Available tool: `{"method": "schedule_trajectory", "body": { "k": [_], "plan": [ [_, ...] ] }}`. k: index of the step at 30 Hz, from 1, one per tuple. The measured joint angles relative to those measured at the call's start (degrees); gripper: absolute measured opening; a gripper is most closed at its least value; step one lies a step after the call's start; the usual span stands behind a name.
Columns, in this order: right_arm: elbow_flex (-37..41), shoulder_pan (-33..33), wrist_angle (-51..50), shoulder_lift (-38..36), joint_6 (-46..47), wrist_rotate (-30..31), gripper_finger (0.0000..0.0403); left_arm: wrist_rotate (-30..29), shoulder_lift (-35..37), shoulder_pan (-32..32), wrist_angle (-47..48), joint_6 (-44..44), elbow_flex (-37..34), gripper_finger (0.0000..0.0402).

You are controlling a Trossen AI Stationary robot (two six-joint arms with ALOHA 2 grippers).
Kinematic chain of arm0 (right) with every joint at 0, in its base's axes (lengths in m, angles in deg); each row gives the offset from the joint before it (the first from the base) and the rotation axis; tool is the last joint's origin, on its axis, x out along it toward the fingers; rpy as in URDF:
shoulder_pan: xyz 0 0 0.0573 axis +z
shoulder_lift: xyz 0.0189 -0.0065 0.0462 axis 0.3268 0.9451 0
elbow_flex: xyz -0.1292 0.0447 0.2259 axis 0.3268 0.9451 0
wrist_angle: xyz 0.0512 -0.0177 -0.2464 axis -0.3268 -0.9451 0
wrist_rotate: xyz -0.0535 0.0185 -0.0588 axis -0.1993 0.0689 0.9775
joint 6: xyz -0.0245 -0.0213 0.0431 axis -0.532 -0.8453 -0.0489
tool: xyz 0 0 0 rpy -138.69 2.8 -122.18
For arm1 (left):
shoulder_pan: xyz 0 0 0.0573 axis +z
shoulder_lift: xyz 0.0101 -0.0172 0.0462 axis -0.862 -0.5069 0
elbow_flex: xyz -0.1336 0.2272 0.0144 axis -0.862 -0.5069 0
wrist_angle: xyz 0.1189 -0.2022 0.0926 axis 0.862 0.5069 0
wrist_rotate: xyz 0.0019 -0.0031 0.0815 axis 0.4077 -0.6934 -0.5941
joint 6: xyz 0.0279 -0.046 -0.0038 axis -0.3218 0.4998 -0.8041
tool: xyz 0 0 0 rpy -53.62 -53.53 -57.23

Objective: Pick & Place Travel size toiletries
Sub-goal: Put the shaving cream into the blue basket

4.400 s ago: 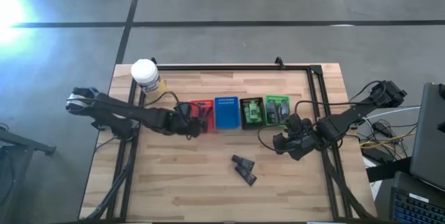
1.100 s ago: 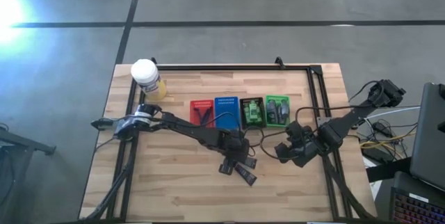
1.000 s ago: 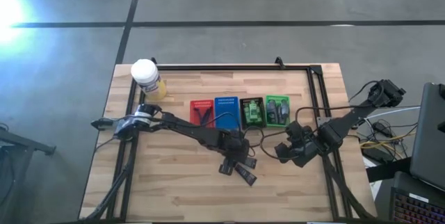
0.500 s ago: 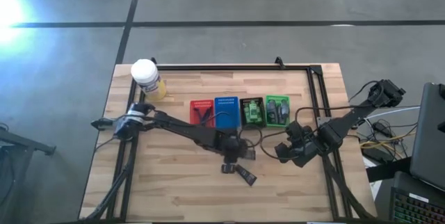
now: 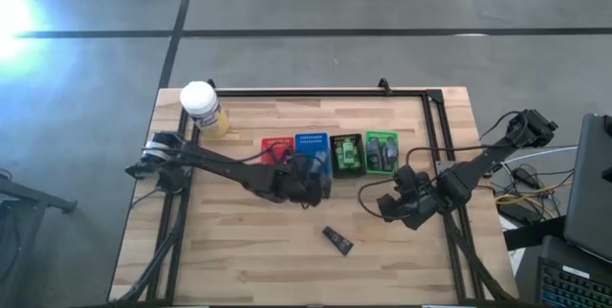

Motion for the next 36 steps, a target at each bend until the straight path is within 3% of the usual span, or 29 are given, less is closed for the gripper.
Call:
{"method": "schedule_trajectory", "body": {
  "k": [3,8,15,27,30,36],
  "plan": [
    [0.02,0.00,-0.10,-0.01,0.00,0.00,0.0364,-1.55,0.90,2.29,-4.20,5.38,-3.76,0.0129],
    [0.05,0.00,-0.18,-0.04,-0.11,0.04,0.0363,3.76,0.38,7.11,-14.08,8.34,-9.86,0.0129],
    [0.11,0.00,-0.20,-0.04,-0.78,0.19,0.0364,5.75,0.35,10.81,-14.60,9.95,-11.99,0.0130],
    [0.11,0.00,-0.37,-0.04,-1.77,0.24,0.0363,7.57,0.82,10.72,-14.67,7.97,-11.78,0.0246],
    [0.11,0.00,-0.42,-0.04,-2.28,0.15,0.0363,10.19,2.18,8.84,-17.89,-3.32,-10.83,0.0250],
    [0.11,0.02,-0.40,-0.04,-4.22,-0.39,0.0363,24.67,4.15,1.58,-26.82,-50.11,-8.56,0.0239]
  ]
}}
